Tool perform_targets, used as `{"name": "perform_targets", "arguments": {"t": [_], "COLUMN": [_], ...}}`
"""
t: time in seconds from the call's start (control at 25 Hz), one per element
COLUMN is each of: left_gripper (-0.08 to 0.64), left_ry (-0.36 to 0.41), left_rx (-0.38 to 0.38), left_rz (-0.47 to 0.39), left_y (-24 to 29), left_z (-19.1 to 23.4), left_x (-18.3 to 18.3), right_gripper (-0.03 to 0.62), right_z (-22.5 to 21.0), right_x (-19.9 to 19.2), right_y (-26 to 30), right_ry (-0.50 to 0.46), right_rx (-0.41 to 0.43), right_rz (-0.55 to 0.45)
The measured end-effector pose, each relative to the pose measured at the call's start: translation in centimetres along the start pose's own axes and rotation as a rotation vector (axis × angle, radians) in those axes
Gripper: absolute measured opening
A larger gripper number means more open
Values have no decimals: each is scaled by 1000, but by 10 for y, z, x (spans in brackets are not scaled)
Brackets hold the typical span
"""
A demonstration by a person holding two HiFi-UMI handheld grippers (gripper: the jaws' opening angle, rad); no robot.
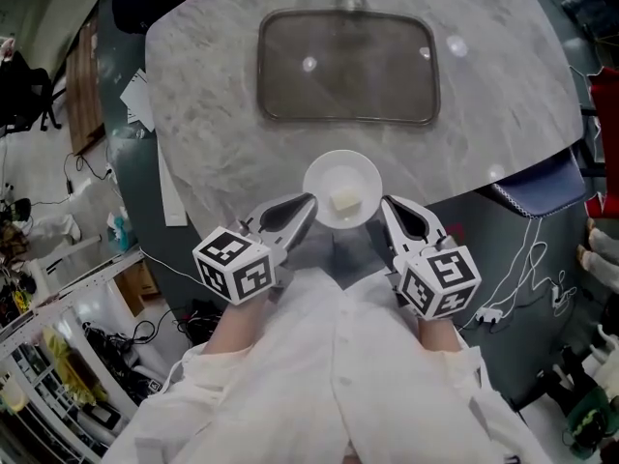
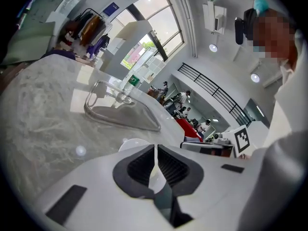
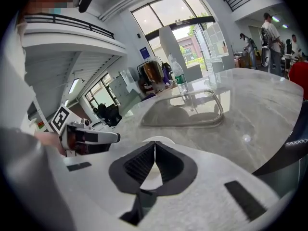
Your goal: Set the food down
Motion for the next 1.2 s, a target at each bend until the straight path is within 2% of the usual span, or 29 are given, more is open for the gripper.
{"name": "perform_targets", "arguments": {"t": [0.4, 0.68, 0.92, 1.08, 1.16, 1.2], "left_gripper": [29, 30, 31, 32, 32, 32], "left_ry": [-32, -70, -69, -99, -116, -122], "left_rx": [58, 149, 183, 182, 181, 183], "left_rz": [36, 89, 142, 151, 150, 149], "left_y": [-2, -8, -5, -3, -3, -3], "left_z": [16, 39, 46, 48, 50, 51], "left_x": [-20, -37, -52, -61, -64, -65], "right_gripper": [3, 3, 5, 5, 26, 69], "right_z": [-12, -12, -22, -27, -26, -25], "right_x": [-27, -43, -52, -64, -69, -70], "right_y": [6, 20, 26, 29, 32, 34], "right_ry": [-4, -10, 10, 31, 27, 29], "right_rx": [-20, -24, -41, -46, -41, -39], "right_rz": [77, 132, 161, 197, 215, 223]}}
Point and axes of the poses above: the fingertips, and each gripper's own axes: y forward along the fingers, z to its left, x out of its top, the point moved 4 cm from there along -y, backward along the fingers, and after that the axes turned 9 degrees about -x, right-handed, at the moved point
